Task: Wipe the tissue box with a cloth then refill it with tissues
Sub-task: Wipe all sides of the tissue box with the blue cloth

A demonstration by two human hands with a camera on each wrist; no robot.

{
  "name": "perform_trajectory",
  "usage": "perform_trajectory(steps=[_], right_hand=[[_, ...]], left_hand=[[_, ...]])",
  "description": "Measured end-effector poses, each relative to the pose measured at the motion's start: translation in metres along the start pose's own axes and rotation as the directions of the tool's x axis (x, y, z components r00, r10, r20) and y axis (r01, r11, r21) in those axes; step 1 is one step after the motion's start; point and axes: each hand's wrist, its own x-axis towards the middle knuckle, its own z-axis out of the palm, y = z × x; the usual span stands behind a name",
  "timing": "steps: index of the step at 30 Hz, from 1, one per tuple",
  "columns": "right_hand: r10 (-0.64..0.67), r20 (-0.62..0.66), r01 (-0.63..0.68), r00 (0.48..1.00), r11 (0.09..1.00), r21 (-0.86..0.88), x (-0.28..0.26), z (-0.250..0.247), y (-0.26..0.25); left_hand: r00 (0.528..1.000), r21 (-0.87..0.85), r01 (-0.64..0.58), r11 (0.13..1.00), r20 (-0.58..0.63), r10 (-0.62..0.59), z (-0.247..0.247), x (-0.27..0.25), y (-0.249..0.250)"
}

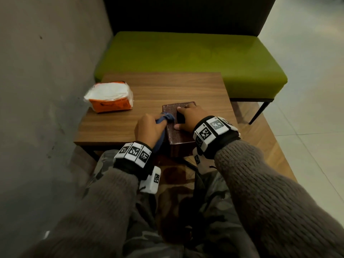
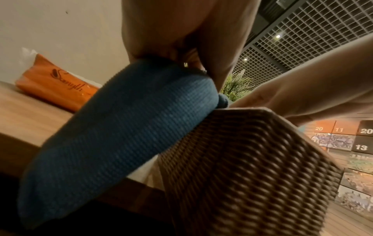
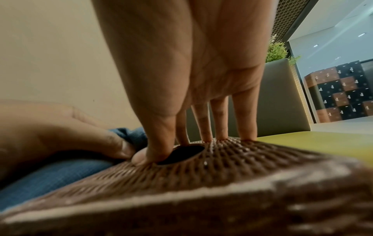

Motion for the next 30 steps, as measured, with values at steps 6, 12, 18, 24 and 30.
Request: perform_trajectory(steps=[6, 12, 18, 24, 30], right_hand=[[0.037, 0.003, -0.037, 0.999, 0.999, 0.006, 0.003, 0.002, -0.002], [0.075, -0.037, -0.078, 0.996, 0.995, -0.067, 0.0, 0.001, -0.004], [0.106, -0.043, -0.111, 0.993, 0.984, -0.139, -0.009, -0.007, 0.005], [-0.099, 0.022, 0.099, 0.995, 0.995, -0.008, -0.011, 0.013, 0.02], [-0.107, 0.075, 0.101, 0.991, 0.992, 0.079, -0.004, 0.02, 0.025]], left_hand=[[0.993, -0.041, -0.113, 0.993, -0.035, 0.112, 0.006, -0.067, -0.008], [0.981, -0.014, -0.16, 0.987, -0.114, 0.158, 0.007, -0.076, -0.01], [0.993, 0.162, -0.109, 0.981, -0.018, 0.114, -0.022, -0.041, -0.014], [0.995, 0.165, -0.063, 0.984, 0.087, 0.049, -0.036, -0.007, -0.013], [0.996, -0.039, 0.05, 0.998, 0.07, -0.047, -0.028, 0.0, -0.025]])
